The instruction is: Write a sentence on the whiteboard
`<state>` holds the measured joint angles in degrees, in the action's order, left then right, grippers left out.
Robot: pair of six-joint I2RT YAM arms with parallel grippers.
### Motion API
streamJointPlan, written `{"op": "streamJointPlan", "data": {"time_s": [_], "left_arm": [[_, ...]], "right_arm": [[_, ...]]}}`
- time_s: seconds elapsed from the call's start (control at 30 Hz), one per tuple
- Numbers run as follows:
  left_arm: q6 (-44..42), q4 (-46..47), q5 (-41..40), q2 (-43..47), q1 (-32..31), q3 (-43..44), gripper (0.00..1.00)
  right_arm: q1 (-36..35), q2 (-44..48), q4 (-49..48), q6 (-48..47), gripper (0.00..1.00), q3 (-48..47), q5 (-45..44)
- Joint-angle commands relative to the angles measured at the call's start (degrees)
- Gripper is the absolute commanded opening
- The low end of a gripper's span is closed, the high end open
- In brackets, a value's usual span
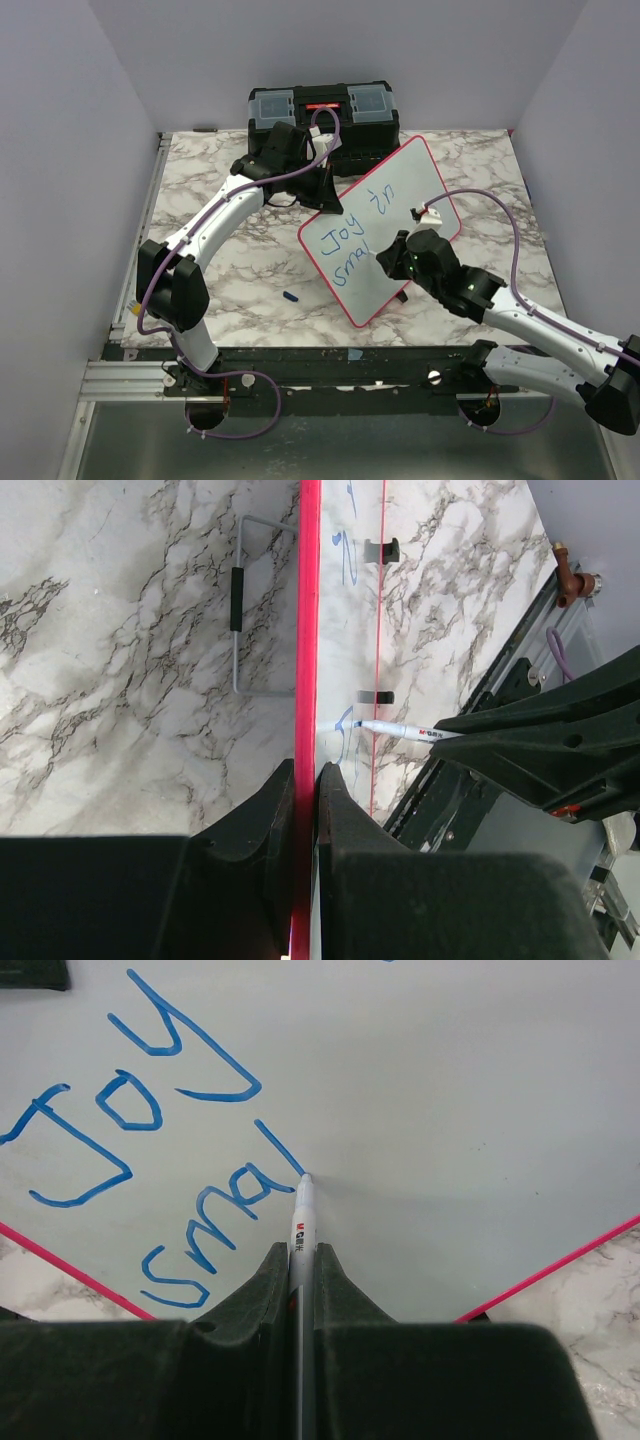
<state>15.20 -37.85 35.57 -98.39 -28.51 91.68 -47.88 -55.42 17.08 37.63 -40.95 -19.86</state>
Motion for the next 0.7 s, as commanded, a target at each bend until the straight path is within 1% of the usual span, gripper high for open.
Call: {"op": "streamJointPlan", "data": {"time_s": [0.0, 0.2, 0.47, 0.67], "left_arm": [[-4.3, -1.4, -3.8, 0.0, -0.9, -0.7, 0.0], [-4.3, -1.4, -3.8, 0.2, -0.9, -0.6, 0.0], [-4.2, -1.4, -3.8, 0.3, -1.2, -0.7, 0.0], [-4.3, -1.5, -4.0, 0.3, -1.2, -0.7, 0.0]], "right_arm": [[0.1, -0.5, 2.8, 0.7, 0.01, 1.3, 0.3], [0.1, -1.0, 4.0, 1.2, 0.01, -0.5, -2.7], [0.1, -2.9, 4.9, -0.6, 0.01, -5.8, -6.0], [0.2, -2.2, 5.4, -1.4, 0.01, -8.8, -5.7]]}}
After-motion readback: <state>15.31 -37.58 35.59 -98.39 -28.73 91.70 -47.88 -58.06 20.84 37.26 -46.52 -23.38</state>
